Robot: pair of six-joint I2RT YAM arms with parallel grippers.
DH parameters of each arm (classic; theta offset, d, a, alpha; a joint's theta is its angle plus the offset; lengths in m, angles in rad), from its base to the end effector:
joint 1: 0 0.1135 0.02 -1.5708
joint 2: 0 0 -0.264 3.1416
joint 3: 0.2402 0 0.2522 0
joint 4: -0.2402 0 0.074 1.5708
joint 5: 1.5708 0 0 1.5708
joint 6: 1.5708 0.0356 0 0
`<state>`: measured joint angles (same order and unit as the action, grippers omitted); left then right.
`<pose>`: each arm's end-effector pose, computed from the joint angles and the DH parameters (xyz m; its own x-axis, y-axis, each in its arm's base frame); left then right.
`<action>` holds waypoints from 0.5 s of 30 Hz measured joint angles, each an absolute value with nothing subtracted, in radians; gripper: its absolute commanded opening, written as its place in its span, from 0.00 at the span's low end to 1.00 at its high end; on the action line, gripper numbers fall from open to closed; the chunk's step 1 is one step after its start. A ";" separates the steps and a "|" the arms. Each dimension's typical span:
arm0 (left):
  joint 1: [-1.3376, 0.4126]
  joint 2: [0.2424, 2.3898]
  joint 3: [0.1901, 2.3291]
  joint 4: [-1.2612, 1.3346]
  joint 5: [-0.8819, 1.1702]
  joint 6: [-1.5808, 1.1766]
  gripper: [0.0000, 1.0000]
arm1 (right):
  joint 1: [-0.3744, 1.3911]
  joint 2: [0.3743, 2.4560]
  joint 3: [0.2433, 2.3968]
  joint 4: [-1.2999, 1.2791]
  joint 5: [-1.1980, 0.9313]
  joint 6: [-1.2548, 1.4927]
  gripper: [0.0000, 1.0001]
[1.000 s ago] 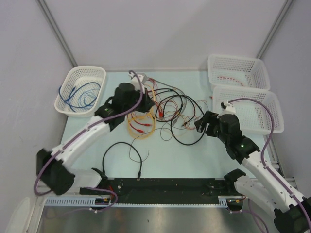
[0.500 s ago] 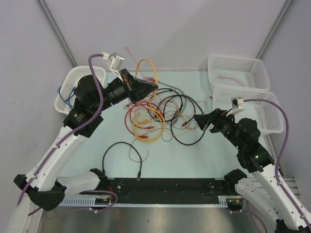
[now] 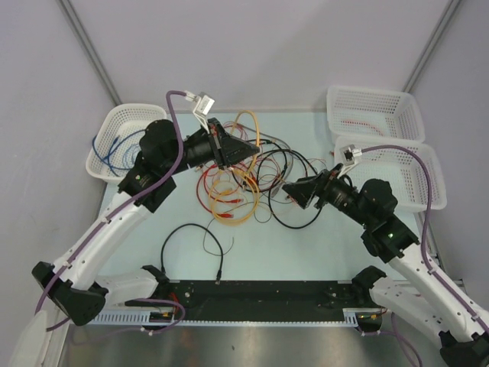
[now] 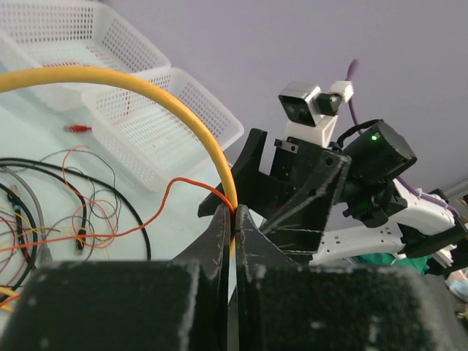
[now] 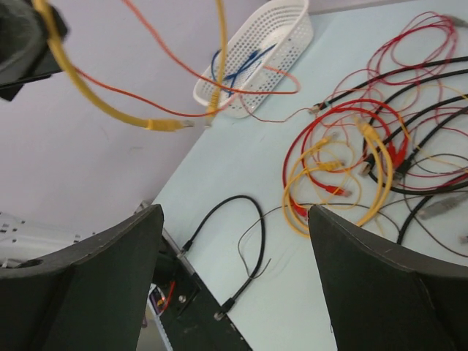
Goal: Untangle the cables
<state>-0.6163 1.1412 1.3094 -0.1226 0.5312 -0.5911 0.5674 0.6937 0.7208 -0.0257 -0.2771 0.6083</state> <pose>0.1904 -0.1570 0.4584 -0.4770 -0.2510 -0.8423 0.7774 0.3266 -0.5375 0.1369 0.0988 0.3491 -0.4263 0.3801 -0.8208 -0.6142 0.5445 0.5712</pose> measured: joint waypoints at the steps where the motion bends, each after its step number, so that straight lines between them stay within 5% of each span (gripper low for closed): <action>1: -0.616 1.143 1.296 -0.116 0.536 -0.600 0.00 | 0.583 0.701 0.724 -0.019 -0.276 0.605 0.84; 15: -0.650 1.195 1.418 -0.075 0.581 -0.665 0.00 | 0.698 0.793 0.745 0.117 -0.191 0.540 0.85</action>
